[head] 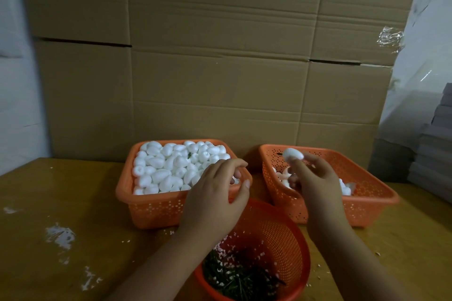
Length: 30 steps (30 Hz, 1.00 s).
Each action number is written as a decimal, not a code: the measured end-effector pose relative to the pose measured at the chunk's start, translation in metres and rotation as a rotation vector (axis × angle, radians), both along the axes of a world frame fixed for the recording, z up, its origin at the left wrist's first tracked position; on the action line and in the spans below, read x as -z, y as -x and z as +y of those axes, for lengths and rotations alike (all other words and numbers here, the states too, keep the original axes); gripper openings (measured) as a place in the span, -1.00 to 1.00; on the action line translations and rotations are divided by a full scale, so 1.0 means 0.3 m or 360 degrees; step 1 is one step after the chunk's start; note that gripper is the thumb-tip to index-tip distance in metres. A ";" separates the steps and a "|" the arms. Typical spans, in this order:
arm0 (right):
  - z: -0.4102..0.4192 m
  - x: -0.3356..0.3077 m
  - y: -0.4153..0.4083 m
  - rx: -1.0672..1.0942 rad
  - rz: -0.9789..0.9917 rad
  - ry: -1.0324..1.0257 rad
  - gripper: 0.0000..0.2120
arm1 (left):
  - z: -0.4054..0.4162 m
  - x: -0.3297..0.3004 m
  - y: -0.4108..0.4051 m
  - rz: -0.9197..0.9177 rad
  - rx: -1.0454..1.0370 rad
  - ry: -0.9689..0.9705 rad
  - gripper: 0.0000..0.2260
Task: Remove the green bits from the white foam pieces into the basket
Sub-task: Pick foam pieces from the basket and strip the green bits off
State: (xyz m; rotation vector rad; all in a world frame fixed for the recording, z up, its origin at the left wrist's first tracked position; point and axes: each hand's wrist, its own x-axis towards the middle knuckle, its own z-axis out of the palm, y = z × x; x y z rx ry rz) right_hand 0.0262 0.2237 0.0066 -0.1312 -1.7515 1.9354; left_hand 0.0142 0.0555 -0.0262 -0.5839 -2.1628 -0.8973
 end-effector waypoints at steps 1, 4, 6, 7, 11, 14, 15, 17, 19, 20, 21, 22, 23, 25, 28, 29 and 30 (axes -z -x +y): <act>0.018 -0.001 0.002 0.0063 0.0012 0.0011 -0.75 | 0.002 -0.005 -0.002 0.0009 -0.0005 -0.0005 -0.79; 0.058 0.006 0.007 0.0187 0.0000 0.0072 -0.65 | -0.002 -0.023 -0.003 0.0049 -0.0047 -0.0014 -0.82; 0.069 0.011 0.014 0.0197 -0.0009 0.0141 -0.46 | -0.016 -0.035 0.005 0.0076 -0.0120 -0.0015 -0.82; 0.070 0.014 0.017 0.0194 -0.0010 0.0162 -0.38 | -0.027 -0.039 0.011 0.0074 -0.0176 0.0002 -0.82; 0.046 0.007 0.017 0.0134 -0.0021 0.0031 -0.60 | -0.085 -0.044 0.051 -0.0099 -0.0405 0.0077 -0.80; 0.002 0.004 0.009 -0.0121 -0.0122 -0.0254 -0.79 | -0.133 -0.039 0.081 -0.0311 -0.0517 0.0199 -0.76; -0.016 0.006 0.005 -0.0245 -0.0143 -0.0368 -0.81 | -0.146 -0.036 0.089 -0.0393 -0.0554 0.0278 -0.73; -0.049 0.017 -0.006 -0.0500 -0.0193 -0.0669 -0.86 | -0.163 -0.032 0.100 -0.0551 -0.0613 0.0445 -0.68; -0.077 0.041 -0.015 -0.0720 -0.0249 -0.1059 -0.89 | -0.167 -0.031 0.104 -0.0645 -0.0634 0.0557 -0.65; -0.088 0.056 -0.018 -0.0790 -0.0264 -0.1264 -0.88 | -0.165 -0.031 0.105 -0.0665 -0.0638 0.0598 -0.65; -0.096 0.074 -0.019 -0.0836 -0.0265 -0.1473 -0.85 | -0.165 -0.030 0.105 -0.0682 -0.0639 0.0635 -0.63; -0.104 0.089 -0.021 -0.0878 -0.0243 -0.1656 -0.81 | -0.164 -0.030 0.104 -0.0702 -0.0645 0.0673 -0.61; -0.111 0.102 -0.024 -0.0927 -0.0211 -0.1792 -0.79 | -0.164 -0.029 0.103 -0.0726 -0.0652 0.0704 -0.58; -0.123 0.121 -0.030 -0.1036 -0.0158 -0.1961 -0.77 | -0.167 -0.028 0.100 -0.0776 -0.0662 0.0737 -0.56; -0.126 0.140 -0.029 -0.1054 -0.0131 -0.2125 -0.75 | -0.170 -0.026 0.104 -0.0783 -0.0651 0.0726 -0.57; -0.124 0.143 -0.026 -0.1035 -0.0129 -0.2146 -0.73 | -0.170 -0.025 0.104 -0.0770 -0.0648 0.0705 -0.58; -0.122 0.145 -0.025 -0.1023 -0.0121 -0.2152 -0.72 | -0.170 -0.026 0.105 -0.0755 -0.0645 0.0678 -0.59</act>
